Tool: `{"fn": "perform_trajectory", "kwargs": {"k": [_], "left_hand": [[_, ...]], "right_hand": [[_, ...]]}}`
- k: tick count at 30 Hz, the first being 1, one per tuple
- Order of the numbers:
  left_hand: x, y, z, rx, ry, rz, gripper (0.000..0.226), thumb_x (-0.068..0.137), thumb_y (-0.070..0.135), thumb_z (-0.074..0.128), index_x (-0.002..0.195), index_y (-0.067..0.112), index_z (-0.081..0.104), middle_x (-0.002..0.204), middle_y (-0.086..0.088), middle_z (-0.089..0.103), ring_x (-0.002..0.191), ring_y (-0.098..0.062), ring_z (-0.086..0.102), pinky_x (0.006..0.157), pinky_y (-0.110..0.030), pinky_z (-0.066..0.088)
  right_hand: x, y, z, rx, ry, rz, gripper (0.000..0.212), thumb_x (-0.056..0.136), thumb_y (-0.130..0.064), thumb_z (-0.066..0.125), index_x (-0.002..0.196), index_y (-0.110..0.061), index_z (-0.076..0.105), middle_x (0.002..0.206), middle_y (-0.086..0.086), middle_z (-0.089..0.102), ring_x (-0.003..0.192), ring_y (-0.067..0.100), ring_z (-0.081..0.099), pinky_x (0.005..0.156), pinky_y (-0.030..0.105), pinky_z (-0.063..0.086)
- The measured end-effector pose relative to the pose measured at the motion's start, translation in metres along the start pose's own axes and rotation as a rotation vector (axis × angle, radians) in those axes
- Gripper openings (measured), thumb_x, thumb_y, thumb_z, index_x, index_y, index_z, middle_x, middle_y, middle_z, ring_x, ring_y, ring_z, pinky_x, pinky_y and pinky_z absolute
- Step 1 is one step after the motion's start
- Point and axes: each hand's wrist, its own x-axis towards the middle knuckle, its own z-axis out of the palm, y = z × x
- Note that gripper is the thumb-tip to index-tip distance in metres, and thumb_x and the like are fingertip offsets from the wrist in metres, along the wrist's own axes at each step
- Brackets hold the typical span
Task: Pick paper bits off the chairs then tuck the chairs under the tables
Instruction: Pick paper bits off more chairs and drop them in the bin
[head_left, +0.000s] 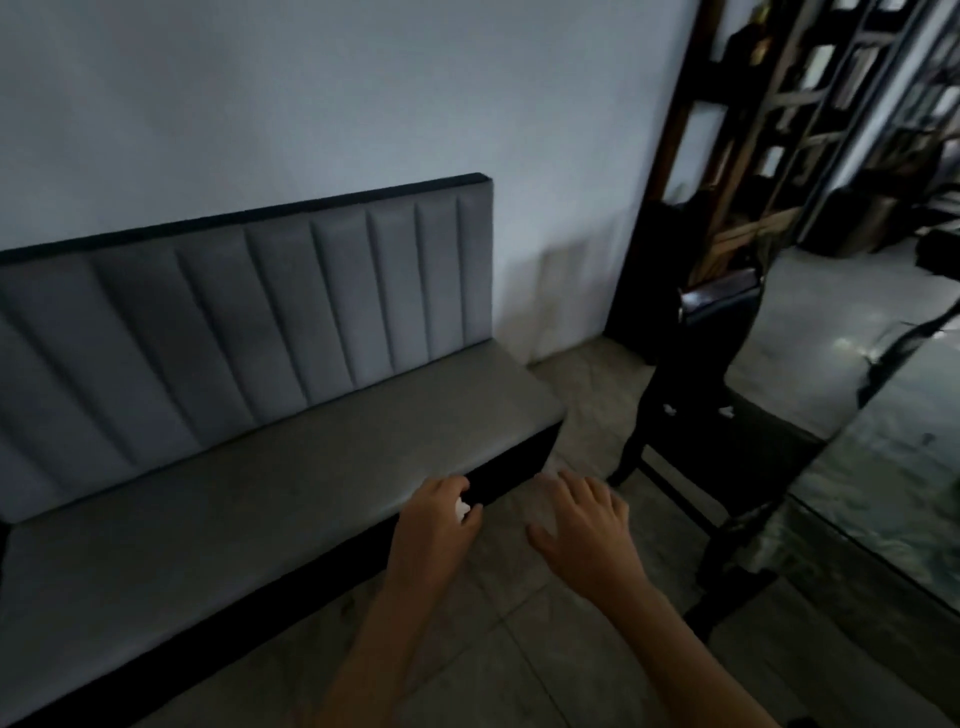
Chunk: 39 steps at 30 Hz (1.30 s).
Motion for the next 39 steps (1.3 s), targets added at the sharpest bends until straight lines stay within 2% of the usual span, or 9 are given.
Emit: {"fn": "perform_trajectory", "kwargs": {"k": [8, 13, 16, 22, 29, 32, 39], "left_hand": [[0.124, 0.029, 0.088, -0.026, -0.169, 0.197, 0.031, 0.083, 0.022, 0.074, 0.111, 0.009, 0.067, 0.100, -0.012, 0.068, 0.086, -0.026, 0.064, 0.072, -0.032, 0.050], [0.205, 0.070, 0.167, -0.002, -0.236, 0.300, 0.032, 0.080, 0.021, 0.075, 0.109, 0.009, 0.069, 0.099, -0.014, 0.068, 0.085, -0.032, 0.064, 0.068, -0.033, 0.047], [0.251, 0.100, 0.218, -0.003, -0.273, 0.347, 0.029, 0.079, 0.020, 0.076, 0.105, 0.009, 0.070, 0.097, -0.014, 0.067, 0.085, -0.033, 0.063, 0.070, -0.038, 0.049], [0.335, 0.165, 0.317, -0.081, -0.358, 0.392, 0.031, 0.077, 0.013, 0.077, 0.106, 0.005, 0.070, 0.100, -0.017, 0.066, 0.088, -0.034, 0.064, 0.075, -0.042, 0.054], [0.399, 0.229, 0.403, -0.087, -0.385, 0.467, 0.032, 0.072, 0.011, 0.082, 0.102, 0.008, 0.072, 0.094, -0.011, 0.071, 0.082, -0.026, 0.066, 0.070, -0.023, 0.042], [0.428, 0.246, 0.446, -0.095, -0.420, 0.483, 0.028, 0.074, 0.012, 0.080, 0.100, 0.010, 0.070, 0.091, -0.006, 0.068, 0.077, -0.018, 0.062, 0.067, -0.023, 0.040], [0.497, 0.275, 0.550, -0.079, -0.520, 0.495, 0.028, 0.077, 0.018, 0.078, 0.103, 0.012, 0.069, 0.093, -0.004, 0.064, 0.076, -0.018, 0.062, 0.064, -0.024, 0.042]], "right_hand": [[0.081, 0.084, -0.016, -0.063, 0.056, 0.237, 0.065, 0.080, -0.065, 0.041, 0.135, -0.029, 0.044, 0.143, -0.001, 0.043, 0.133, 0.026, 0.034, 0.108, 0.046, 0.027], [0.136, 0.163, -0.015, -0.066, 0.069, 0.362, 0.071, 0.080, -0.065, 0.040, 0.141, -0.028, 0.039, 0.150, 0.000, 0.036, 0.137, 0.028, 0.029, 0.109, 0.049, 0.026], [0.176, 0.216, -0.015, -0.042, 0.080, 0.450, 0.070, 0.083, -0.063, 0.042, 0.144, -0.030, 0.035, 0.155, 0.001, 0.031, 0.142, 0.029, 0.024, 0.113, 0.050, 0.022], [0.247, 0.322, -0.030, -0.006, 0.112, 0.545, 0.072, 0.083, -0.065, 0.039, 0.145, -0.029, 0.036, 0.154, 0.000, 0.033, 0.142, 0.030, 0.026, 0.113, 0.050, 0.022], [0.291, 0.418, -0.051, 0.013, 0.166, 0.643, 0.066, 0.087, -0.062, 0.044, 0.144, -0.028, 0.038, 0.153, 0.000, 0.037, 0.140, 0.031, 0.031, 0.110, 0.050, 0.028], [0.310, 0.455, -0.051, 0.024, 0.171, 0.687, 0.065, 0.087, -0.061, 0.044, 0.143, -0.026, 0.040, 0.151, 0.002, 0.038, 0.139, 0.032, 0.032, 0.109, 0.051, 0.030], [0.368, 0.547, -0.045, 0.051, 0.157, 0.791, 0.064, 0.088, -0.060, 0.044, 0.143, -0.027, 0.038, 0.153, 0.002, 0.036, 0.140, 0.031, 0.030, 0.111, 0.051, 0.028]]}}
